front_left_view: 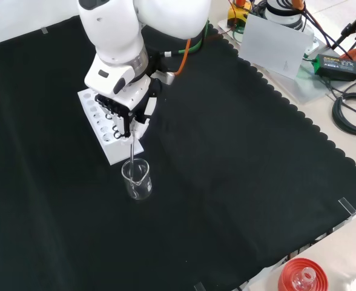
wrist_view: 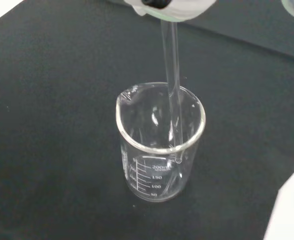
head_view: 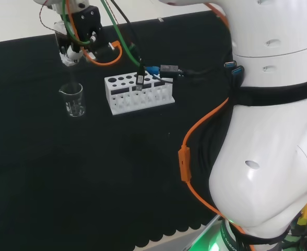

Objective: Stir in the beaker to the left of the white test tube rack with the glass rod.

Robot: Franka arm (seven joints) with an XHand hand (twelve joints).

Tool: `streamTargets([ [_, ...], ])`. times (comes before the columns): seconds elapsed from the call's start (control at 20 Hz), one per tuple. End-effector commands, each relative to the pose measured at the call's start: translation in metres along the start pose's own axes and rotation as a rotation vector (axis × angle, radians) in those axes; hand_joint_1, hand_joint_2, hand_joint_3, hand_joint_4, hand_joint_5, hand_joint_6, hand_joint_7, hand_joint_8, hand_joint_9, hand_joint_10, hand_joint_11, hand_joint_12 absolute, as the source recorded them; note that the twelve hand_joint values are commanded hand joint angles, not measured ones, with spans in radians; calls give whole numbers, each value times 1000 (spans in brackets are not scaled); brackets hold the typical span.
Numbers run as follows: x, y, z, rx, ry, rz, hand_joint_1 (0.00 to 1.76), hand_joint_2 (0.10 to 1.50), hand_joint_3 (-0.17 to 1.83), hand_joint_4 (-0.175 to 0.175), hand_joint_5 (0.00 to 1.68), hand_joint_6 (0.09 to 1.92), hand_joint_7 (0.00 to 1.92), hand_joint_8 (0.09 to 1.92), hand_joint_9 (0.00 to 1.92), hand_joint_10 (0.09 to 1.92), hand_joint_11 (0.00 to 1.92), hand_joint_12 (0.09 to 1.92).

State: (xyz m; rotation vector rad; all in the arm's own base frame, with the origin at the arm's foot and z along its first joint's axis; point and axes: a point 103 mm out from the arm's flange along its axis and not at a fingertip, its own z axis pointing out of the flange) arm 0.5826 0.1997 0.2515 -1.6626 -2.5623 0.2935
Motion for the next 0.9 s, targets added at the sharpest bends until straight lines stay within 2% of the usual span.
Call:
streamTargets([
  [0.05,-5,-10,-6,-14,-9,18,1331,1019,-175,-175,1508,87,1532,97,1920,162,1656,669],
  [0.2,-6,-13,-8,-21,-1,17,1331,1019,-175,-175,1508,87,1532,96,1920,162,1656,669],
  [0.35,-4,-13,-7,-84,67,-10,1331,1019,-175,-175,1508,87,1532,96,1920,162,1656,669],
  [0.5,-9,-18,-3,-120,103,-17,1331,1019,-175,-175,1508,87,1533,95,1920,162,1656,669],
  [0.6,-15,-25,2,-129,123,-14,1331,1019,-175,-175,1508,87,1533,95,1920,162,1656,670],
  [0.9,-16,-28,5,-142,141,-44,1331,1019,-175,-175,1508,87,1533,94,1920,162,1656,670],
])
